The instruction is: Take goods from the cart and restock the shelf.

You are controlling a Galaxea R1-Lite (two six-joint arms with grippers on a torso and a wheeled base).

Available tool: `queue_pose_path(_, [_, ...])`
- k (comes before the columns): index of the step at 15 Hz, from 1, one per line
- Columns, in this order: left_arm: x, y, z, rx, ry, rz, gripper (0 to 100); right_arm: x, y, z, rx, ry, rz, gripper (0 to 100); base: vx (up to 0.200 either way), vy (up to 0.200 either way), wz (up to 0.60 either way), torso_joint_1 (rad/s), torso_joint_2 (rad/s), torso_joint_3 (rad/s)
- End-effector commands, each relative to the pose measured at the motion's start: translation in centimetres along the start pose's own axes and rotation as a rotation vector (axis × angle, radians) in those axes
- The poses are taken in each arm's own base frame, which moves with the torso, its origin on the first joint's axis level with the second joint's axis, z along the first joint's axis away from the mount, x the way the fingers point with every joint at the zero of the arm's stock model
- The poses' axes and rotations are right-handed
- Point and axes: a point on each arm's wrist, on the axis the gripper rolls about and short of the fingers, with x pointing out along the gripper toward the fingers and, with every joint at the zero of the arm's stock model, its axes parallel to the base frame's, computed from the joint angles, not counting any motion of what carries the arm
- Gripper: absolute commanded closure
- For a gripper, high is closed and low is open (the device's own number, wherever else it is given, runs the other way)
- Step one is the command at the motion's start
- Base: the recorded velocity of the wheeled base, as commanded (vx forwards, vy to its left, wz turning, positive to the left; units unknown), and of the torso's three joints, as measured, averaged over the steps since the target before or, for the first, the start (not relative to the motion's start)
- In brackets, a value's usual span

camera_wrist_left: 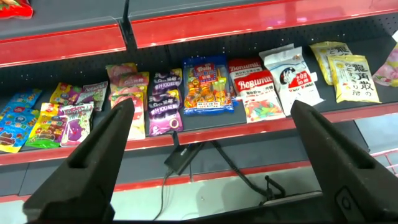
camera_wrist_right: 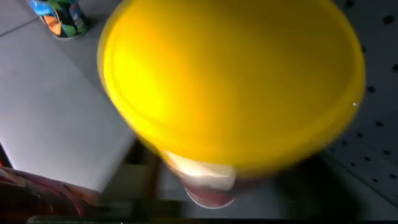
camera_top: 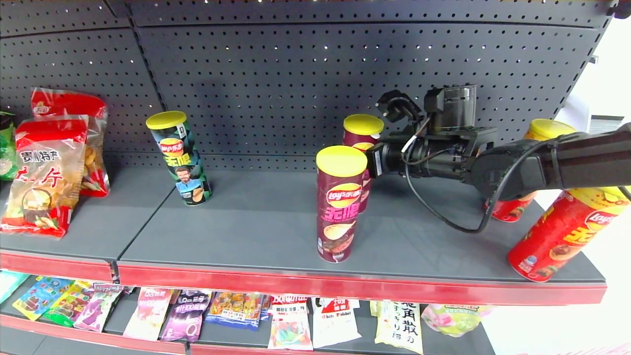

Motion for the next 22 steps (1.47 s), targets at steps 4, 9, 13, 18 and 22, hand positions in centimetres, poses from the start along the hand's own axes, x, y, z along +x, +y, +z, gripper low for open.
queue_pose_path(4, [0.0,0.0,0.0,-0.001,0.003,0.0,0,-0.2,0.1,0.3,0.001,-0.007,0.0,0,0.0,0.0,0.0,0.0,0.0,0.0])
queue_pose_path(9, [0.0,0.0,0.0,-0.001,0.003,-0.003,0,-3.7,0.3,1.2,0.02,-0.021,-0.046,0,0.0,0.0,0.0,0.0,0.0,0.0])
queue_pose_path(13, [0.0,0.0,0.0,-0.002,0.002,-0.009,0,-7.5,0.3,0.3,0.036,0.011,-0.106,0,0.0,0.0,0.0,0.0,0.0,0.0])
queue_pose_path(18, [0.0,0.0,0.0,-0.002,0.002,-0.013,0,-11.6,1.1,-1.4,0.047,0.053,-0.149,0,0.0,0.0,0.0,0.0,0.0,0.0])
queue_pose_path(22, [0.0,0.0,0.0,-0.002,0.002,-0.013,0,-14.3,2.3,-2.4,0.047,0.066,-0.155,0,0.0,0.0,0.0,0.0,0.0,0.0])
